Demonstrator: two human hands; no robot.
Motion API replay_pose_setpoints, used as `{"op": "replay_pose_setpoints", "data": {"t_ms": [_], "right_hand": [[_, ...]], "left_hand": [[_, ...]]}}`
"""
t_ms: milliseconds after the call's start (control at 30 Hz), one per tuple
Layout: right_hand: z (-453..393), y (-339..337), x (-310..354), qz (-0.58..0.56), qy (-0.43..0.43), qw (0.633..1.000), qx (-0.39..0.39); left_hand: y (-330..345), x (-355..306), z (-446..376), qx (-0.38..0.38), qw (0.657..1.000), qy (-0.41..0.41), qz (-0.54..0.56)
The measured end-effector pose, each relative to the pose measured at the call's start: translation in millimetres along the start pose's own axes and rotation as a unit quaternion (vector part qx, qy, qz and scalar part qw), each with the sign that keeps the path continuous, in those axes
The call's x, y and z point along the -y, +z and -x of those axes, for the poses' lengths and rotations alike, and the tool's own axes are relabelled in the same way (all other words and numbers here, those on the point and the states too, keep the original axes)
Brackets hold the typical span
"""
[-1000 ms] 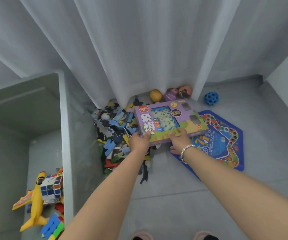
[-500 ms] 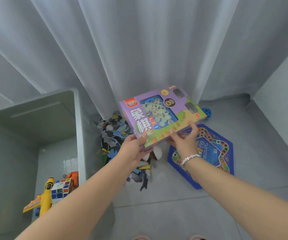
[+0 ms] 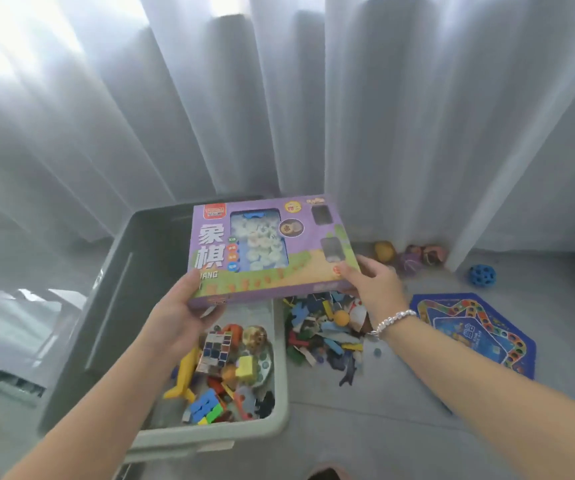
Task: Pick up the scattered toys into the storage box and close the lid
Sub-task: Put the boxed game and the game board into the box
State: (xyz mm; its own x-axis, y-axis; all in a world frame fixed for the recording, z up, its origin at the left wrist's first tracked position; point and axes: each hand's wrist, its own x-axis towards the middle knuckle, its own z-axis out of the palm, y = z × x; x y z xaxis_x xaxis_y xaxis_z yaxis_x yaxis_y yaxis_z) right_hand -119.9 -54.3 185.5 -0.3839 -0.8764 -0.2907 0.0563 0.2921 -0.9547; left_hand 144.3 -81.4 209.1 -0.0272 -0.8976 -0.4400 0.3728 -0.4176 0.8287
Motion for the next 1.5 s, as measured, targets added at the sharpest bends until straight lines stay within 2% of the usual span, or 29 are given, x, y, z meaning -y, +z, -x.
{"op": "replay_pose_setpoints", "data": {"t_ms": [67,167,300,367,500,600,667,733,767,867,933,1000,1100,1200,1367,1500], "right_hand": [[6.5,27.2,1.3,-0.002,-0.002,0.999,0.048],[15.4,72.3,0.7,0.009,0.006,0.998,0.07],[26.0,135.7,-0.6,0.062,0.008,0.996,0.067],[24.1,154.1,-3.0,0.135,-0.001,0.989,0.057],[19.2,164.6,-20.8,0.379,-0.096,0.918,0.07],[23.5,163.8,-32.0,0.447,-0.178,0.875,0.057],[20.7,153.6,-37.7,0.504,-0.203,0.839,0.03],[14.4,139.3,-43.7,0.551,-0.204,0.807,0.058],[11.7,134.0,-48.2,0.533,-0.196,0.817,0.096],[10.2,125.7,-56.0,0.385,-0.173,0.886,0.192],[9.0,122.9,-61.9,0.285,-0.16,0.924,0.2],[6.5,120.1,-68.4,0.224,-0.138,0.945,0.195],[3.5,118.8,-71.2,0.196,-0.108,0.953,0.205],[5.0,119.6,-67.9,0.197,-0.106,0.952,0.211],[13.8,91.5,-57.1,0.239,-0.107,0.939,0.221],[22.2,29.8,-45.8,0.293,-0.081,0.931,0.201]], "left_hand": [[-17.6,-4.8,-5.0,-0.041,0.997,0.023,0.054],[-24.9,-2.5,-11.9,-0.08,0.978,0.019,0.193],[-17.8,20.3,-22.0,-0.054,0.976,-0.035,0.206],[-25.0,24.0,-35.1,-0.064,0.971,-0.053,0.225],[-52.3,30.2,-65.1,-0.094,0.966,-0.087,0.226],[-66.9,50.3,-93.1,-0.142,0.965,-0.127,0.181],[-69.0,65.3,-112.2,-0.171,0.964,-0.145,0.142],[-67.9,82.9,-129.8,-0.19,0.962,-0.154,0.122],[-66.8,92.8,-137.7,-0.198,0.96,-0.16,0.116],[-63.3,116.5,-154.5,-0.223,0.957,-0.168,0.078],[-64.5,123.5,-161.9,-0.228,0.957,-0.174,0.042],[-66.3,123.4,-165.1,-0.23,0.953,-0.197,0.0],[-63.7,115.4,-155.7,-0.239,0.944,-0.225,-0.03],[-49.5,98.3,-136.3,-0.234,0.95,-0.198,-0.064],[2.7,61.3,-83.9,-0.173,0.96,-0.051,-0.216],[54.5,61.3,-23.7,-0.083,0.928,0.093,-0.352]]}}
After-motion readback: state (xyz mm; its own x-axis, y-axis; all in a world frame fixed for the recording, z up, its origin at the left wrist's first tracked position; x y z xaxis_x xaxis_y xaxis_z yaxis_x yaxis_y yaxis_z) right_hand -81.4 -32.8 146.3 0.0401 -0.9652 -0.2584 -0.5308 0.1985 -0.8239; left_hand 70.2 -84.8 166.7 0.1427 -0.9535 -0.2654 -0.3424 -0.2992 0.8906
